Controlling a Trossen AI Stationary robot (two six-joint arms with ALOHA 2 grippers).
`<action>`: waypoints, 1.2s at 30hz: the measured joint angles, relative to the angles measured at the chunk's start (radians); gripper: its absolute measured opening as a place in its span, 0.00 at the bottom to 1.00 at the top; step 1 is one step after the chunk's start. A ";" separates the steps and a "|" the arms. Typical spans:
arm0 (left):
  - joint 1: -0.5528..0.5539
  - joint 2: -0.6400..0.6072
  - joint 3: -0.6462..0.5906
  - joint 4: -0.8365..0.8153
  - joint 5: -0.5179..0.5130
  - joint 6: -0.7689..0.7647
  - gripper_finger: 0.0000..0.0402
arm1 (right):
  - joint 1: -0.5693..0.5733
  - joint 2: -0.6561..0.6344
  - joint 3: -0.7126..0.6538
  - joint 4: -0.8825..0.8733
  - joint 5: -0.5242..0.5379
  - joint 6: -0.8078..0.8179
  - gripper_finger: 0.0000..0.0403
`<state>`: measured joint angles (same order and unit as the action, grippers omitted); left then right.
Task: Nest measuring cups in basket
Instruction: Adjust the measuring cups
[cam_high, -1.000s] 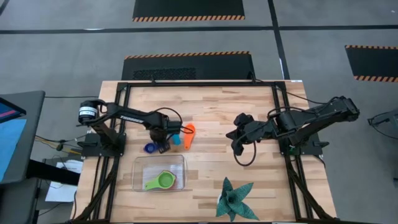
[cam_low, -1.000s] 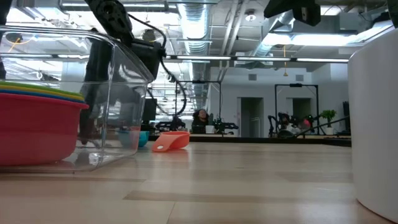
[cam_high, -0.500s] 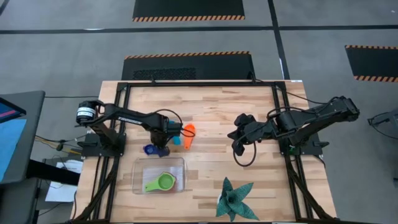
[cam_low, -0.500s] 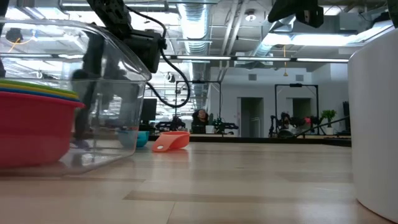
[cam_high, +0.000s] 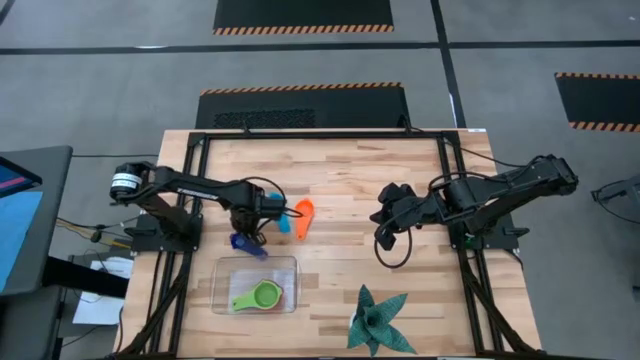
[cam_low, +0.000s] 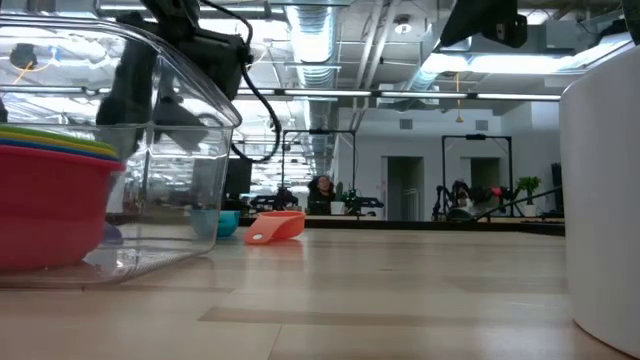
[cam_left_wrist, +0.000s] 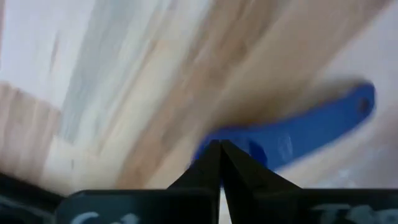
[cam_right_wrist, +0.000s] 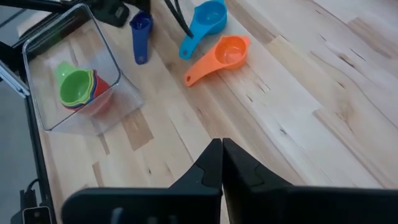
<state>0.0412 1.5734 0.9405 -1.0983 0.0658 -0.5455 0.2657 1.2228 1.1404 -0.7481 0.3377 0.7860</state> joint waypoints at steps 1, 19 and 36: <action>-0.002 -0.012 0.000 -0.018 0.017 -0.008 0.00 | 0.000 0.000 0.000 -0.004 0.000 0.000 0.05; -0.042 -0.034 -0.063 -0.007 0.074 -0.043 0.00 | 0.000 0.000 0.000 -0.008 0.000 0.000 0.04; -0.036 -0.034 -0.063 0.032 0.061 -0.137 0.00 | 0.000 0.000 0.000 -0.008 0.002 0.000 0.04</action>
<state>0.0052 1.5391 0.8776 -1.0660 0.1271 -0.6825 0.2657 1.2228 1.1407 -0.7563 0.3393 0.7860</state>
